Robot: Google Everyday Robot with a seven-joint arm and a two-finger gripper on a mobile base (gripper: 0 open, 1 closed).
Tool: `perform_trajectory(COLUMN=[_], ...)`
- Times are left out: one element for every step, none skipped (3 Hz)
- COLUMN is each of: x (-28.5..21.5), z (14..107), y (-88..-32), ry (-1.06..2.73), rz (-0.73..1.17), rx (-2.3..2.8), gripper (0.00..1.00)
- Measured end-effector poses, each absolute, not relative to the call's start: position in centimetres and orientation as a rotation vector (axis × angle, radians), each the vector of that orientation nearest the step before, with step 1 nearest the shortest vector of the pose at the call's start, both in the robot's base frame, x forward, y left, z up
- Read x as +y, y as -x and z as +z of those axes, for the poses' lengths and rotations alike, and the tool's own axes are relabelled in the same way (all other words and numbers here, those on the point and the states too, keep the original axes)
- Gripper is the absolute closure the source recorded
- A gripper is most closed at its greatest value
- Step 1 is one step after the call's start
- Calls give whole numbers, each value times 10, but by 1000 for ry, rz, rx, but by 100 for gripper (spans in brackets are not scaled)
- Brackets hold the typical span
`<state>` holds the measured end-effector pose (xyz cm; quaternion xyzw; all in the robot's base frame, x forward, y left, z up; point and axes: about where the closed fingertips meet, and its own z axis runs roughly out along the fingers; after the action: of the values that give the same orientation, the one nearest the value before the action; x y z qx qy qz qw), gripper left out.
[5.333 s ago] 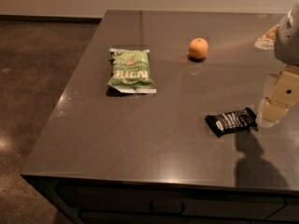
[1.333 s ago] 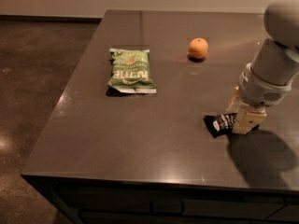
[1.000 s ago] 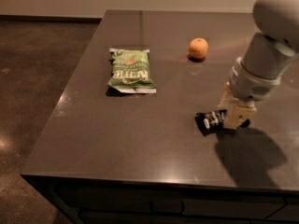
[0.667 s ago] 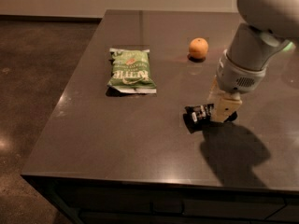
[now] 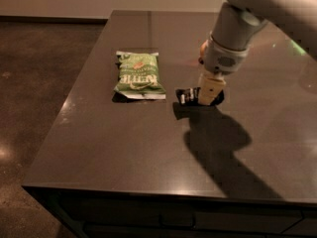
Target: Move rxbar chocolate near green jalapeno chip bag
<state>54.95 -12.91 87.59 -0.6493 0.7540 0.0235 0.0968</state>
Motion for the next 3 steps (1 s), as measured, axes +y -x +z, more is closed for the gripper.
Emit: perform_trajectory(x=[-109, -95, -84], z=[879, 873, 869], y=[-585, -601, -604], ry=[1868, 1836, 1807], rz=[64, 115, 178], rx=[2227, 2219, 2201], gripper=[100, 88, 64])
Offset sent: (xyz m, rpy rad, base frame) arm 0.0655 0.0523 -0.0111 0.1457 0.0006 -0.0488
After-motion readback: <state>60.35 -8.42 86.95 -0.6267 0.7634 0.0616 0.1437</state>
